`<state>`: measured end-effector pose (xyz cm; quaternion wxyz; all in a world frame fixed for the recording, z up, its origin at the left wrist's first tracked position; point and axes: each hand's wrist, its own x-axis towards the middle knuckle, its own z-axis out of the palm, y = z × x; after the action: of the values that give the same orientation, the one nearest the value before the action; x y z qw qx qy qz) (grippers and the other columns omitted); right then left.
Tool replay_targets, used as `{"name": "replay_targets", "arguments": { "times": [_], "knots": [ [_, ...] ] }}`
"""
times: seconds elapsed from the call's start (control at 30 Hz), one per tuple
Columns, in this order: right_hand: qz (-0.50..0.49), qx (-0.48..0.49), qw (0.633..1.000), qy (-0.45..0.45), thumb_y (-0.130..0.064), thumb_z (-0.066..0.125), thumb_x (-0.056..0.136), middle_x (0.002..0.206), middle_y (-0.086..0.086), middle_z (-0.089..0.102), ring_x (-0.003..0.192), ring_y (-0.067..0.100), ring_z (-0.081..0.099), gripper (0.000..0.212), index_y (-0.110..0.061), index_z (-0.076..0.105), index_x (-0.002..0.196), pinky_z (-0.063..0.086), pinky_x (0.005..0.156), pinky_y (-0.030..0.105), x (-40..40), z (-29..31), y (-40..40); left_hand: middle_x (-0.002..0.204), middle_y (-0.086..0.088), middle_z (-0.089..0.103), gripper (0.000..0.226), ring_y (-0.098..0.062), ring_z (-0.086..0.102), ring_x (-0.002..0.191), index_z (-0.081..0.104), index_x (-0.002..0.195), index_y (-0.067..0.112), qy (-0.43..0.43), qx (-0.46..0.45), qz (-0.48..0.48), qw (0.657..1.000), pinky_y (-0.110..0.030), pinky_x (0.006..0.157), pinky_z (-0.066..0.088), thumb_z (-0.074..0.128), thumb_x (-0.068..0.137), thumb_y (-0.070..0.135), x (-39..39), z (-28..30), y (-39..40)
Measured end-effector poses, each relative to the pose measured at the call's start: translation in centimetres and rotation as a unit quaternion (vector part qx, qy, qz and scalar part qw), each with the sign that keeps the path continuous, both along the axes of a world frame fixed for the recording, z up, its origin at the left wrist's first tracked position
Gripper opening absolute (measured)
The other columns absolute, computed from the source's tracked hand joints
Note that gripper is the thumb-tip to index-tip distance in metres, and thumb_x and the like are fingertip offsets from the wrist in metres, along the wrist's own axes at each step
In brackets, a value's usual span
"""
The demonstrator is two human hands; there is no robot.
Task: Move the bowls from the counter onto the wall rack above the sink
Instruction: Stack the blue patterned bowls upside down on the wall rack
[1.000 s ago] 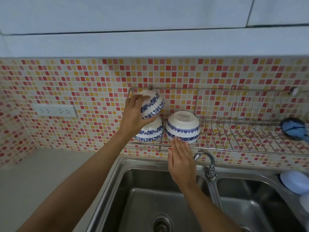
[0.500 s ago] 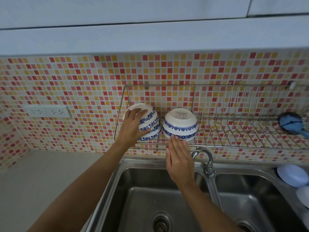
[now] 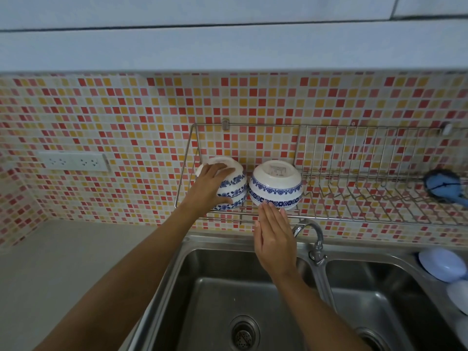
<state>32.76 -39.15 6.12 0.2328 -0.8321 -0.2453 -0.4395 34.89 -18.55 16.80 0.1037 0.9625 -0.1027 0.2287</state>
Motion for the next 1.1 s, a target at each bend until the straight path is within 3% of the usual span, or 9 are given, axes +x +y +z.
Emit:
{"name": "replay_targets", "arguments": {
  "times": [0.4,0.5,0.63,0.77,0.9,1.0,1.1],
  "knots": [
    [-0.003,0.044,0.996,0.074,-0.021,0.050,0.094,0.127,0.012,0.064,0.114,0.024,0.063,0.034,-0.005,0.067,0.119,0.043,0.106,0.039,-1.0,2.7,0.2,0.146,-0.008,0.040,0.070,-0.031,0.028,0.136,0.045,0.138,0.021,-0.004,-0.040,-0.021,0.999,-0.049,0.112,0.027,0.074,0.077,0.037,-1.0,-0.8,0.4],
    [-0.032,0.057,0.989,0.133,-0.024,0.059,0.092,0.151,0.013,0.039,0.132,0.031,0.046,0.046,-0.007,0.055,0.134,0.040,0.106,0.043,0.2,4.9,0.0,0.144,-0.008,0.043,0.063,-0.031,0.030,0.135,0.047,0.137,0.020,-0.019,-0.047,-0.027,0.998,-0.048,0.112,0.028,0.072,0.080,0.031,-1.0,-1.0,0.3],
    [-0.069,-0.006,0.973,0.219,-0.031,0.059,0.091,0.160,0.013,0.019,0.145,0.034,0.023,0.068,-0.009,0.030,0.149,0.023,0.118,0.047,2.8,7.2,-0.8,0.144,-0.006,0.042,0.070,-0.028,0.030,0.135,0.042,0.140,0.022,-0.009,-0.063,-0.028,0.998,-0.050,0.112,0.031,0.073,0.079,0.032,-1.2,-0.9,0.0],
    [-0.098,-0.034,0.963,0.248,-0.032,0.050,0.095,0.161,0.014,0.013,0.147,0.033,0.018,0.068,-0.012,0.019,0.152,0.036,0.113,0.046,3.3,7.4,-0.4,0.152,-0.003,0.030,0.087,-0.023,0.026,0.139,0.029,0.145,0.025,-0.008,-0.135,-0.005,0.991,-0.043,0.114,0.027,0.075,0.074,0.043,-1.5,-1.1,0.0],
    [-0.101,-0.057,0.972,0.205,-0.028,0.043,0.097,0.158,0.019,0.022,0.145,0.036,0.024,0.061,-0.006,0.023,0.151,0.040,0.109,0.047,3.2,6.7,-0.2,0.156,0.000,0.019,0.089,-0.021,0.022,0.141,0.024,0.145,0.030,-0.028,-0.186,0.032,0.982,-0.039,0.113,0.026,0.073,0.074,0.050,-1.6,-1.4,0.1],
    [-0.105,-0.076,0.976,0.175,-0.027,0.034,0.099,0.153,0.022,0.032,0.142,0.035,0.031,0.055,0.000,0.030,0.147,0.034,0.113,0.046,3.0,6.1,-0.5,0.153,-0.003,0.024,0.076,-0.023,0.025,0.140,0.030,0.143,0.026,-0.071,-0.197,0.047,0.977,-0.040,0.110,0.031,0.066,0.080,0.049,-2.0,-1.9,-0.2],
    [-0.100,-0.076,0.978,0.166,-0.027,0.026,0.097,0.143,0.025,0.046,0.134,0.035,0.044,0.055,0.005,0.045,0.138,0.042,0.108,0.046,2.4,5.8,-0.6,0.148,-0.005,0.032,0.061,-0.022,0.031,0.136,0.037,0.139,0.023,-0.102,-0.181,0.054,0.977,-0.039,0.104,0.040,0.055,0.088,0.050,-3.0,-2.9,-0.4]
  ]
}}
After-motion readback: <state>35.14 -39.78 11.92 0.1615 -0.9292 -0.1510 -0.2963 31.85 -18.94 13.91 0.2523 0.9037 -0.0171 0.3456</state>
